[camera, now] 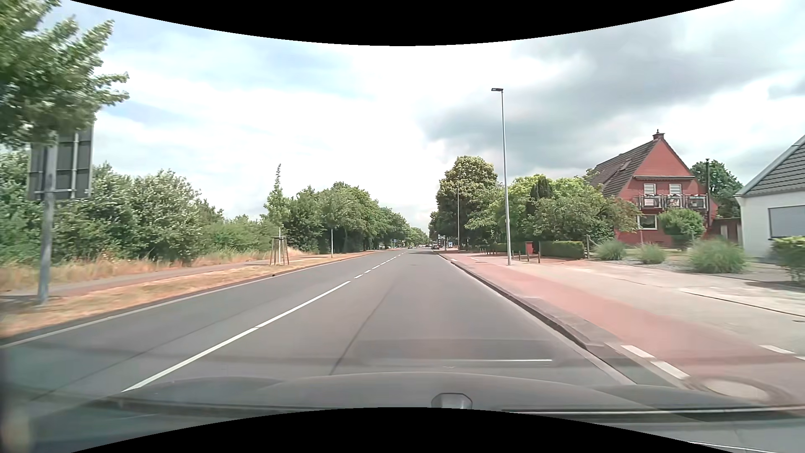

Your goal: Follow the waypoints while adhering to traffic rules and regulations

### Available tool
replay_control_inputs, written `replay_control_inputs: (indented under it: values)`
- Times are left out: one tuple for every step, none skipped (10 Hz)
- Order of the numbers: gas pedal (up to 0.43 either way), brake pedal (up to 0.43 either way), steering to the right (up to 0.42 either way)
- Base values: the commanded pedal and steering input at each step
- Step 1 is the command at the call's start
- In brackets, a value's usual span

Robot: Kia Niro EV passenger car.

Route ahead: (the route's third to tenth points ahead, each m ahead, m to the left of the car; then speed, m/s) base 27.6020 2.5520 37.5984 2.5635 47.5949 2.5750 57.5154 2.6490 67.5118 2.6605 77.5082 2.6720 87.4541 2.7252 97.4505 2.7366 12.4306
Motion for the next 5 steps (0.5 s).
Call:
replay_control_inputs:
  values:
    - [0.177, 0.018, -0.001]
    - [0.177, 0.012, -0.003]
    - [0.169, 0.012, -0.004]
    - [0.157, 0.012, -0.004]
    - [0.157, 0.018, -0.004]
